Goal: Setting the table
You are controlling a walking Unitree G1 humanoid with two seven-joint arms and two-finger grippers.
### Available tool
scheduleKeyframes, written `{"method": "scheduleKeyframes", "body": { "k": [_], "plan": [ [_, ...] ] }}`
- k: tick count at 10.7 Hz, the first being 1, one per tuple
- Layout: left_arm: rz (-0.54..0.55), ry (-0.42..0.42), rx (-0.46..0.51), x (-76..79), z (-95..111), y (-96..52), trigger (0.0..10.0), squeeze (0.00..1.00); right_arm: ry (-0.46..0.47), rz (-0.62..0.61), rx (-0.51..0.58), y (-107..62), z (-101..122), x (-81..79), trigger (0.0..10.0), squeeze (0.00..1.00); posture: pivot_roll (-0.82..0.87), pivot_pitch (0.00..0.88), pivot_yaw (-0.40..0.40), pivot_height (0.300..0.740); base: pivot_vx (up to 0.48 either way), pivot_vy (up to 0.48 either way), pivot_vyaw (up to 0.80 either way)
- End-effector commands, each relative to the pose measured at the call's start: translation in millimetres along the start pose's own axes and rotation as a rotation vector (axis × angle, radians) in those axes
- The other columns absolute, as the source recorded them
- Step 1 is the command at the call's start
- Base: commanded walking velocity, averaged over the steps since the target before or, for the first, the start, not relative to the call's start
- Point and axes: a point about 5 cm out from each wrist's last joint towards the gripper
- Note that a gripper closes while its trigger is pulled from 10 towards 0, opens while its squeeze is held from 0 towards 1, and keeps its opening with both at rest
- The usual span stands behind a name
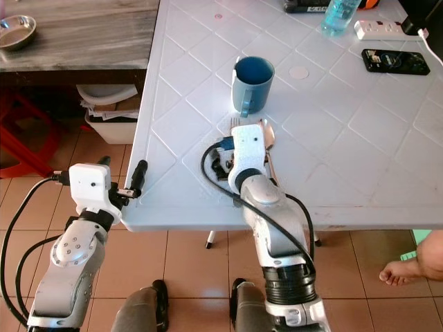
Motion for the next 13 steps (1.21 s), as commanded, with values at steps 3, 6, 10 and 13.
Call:
{"method": "scheduleKeyframes", "body": {
  "k": [3,6,10,13],
  "plan": [
    [-0.06,-0.03,-0.013,3.4,-3.1,-4.1,10.0,0.0,0.03,-0.022,-0.147,4.3,-27.0,20.0,0.0,0.0,-0.02,0.249,0.021,0.74,0.0,0.0,0.0],
    [-0.304,-0.07,0.032,27.4,2.5,-13.3,10.0,0.0,0.029,-0.039,-0.245,7.3,-41.8,34.6,0.0,0.0,-0.02,0.246,0.02,0.74,0.0,0.0,0.0],
    [-0.32,-0.071,0.018,24.4,-0.5,-12.4,10.0,0.0,0.072,-0.054,-0.334,1.8,-67.9,43.0,0.0,0.0,-0.02,0.241,0.019,0.74,0.0,0.0,0.0],
    [-0.298,-0.088,-0.012,22.1,-4.2,-10.4,10.0,0.0,0.086,-0.07,-0.351,-2.8,-75.2,45.9,0.0,0.0,-0.02,0.234,0.022,0.74,0.0,0.0,0.0]
  ]
}}
Point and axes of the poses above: a point about 5 cm out from each wrist's last joint towards the gripper, its own y axis pointing out of the wrist towards the gripper, its own z axis along the axis of the wrist's last joint, x = y × z, and after that the axes turned 7 degrees about y, right-handed
